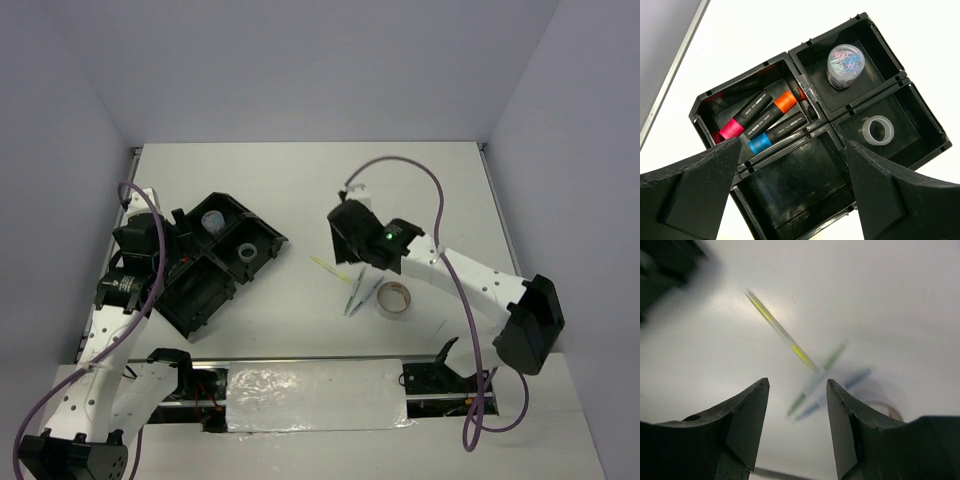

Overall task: Sort the stationery into containers
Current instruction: Pick up the stationery from the center of the board.

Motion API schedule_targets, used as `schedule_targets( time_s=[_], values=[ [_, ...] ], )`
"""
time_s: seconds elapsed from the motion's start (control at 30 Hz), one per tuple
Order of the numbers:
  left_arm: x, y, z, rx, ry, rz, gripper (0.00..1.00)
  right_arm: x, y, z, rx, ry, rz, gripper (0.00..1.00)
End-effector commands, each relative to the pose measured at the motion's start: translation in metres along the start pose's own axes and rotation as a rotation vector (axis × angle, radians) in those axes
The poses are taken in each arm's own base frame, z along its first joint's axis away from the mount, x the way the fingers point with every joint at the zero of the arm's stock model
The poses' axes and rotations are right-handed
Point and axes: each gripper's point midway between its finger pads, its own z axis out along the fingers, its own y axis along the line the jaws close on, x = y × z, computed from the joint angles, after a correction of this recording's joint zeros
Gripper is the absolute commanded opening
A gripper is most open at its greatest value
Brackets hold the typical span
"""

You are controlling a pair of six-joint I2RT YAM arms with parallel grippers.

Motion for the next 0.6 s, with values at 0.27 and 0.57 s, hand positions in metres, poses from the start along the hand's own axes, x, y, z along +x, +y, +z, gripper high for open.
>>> schedule_targets(
  time_s=[0.27,0.57],
  values=[
    [-0.009,-0.008,0.001,0.034,-0.018,0.014,0.99,0.126,-0.060,-0.010,0.078,0.177,0.113,0.64],
    [-0.007,-0.010,0.001,0.037,-0.013,0.022,0.99,0.162,-0.062,0.019,0.084,0.279,0.108,0.58]
  ],
)
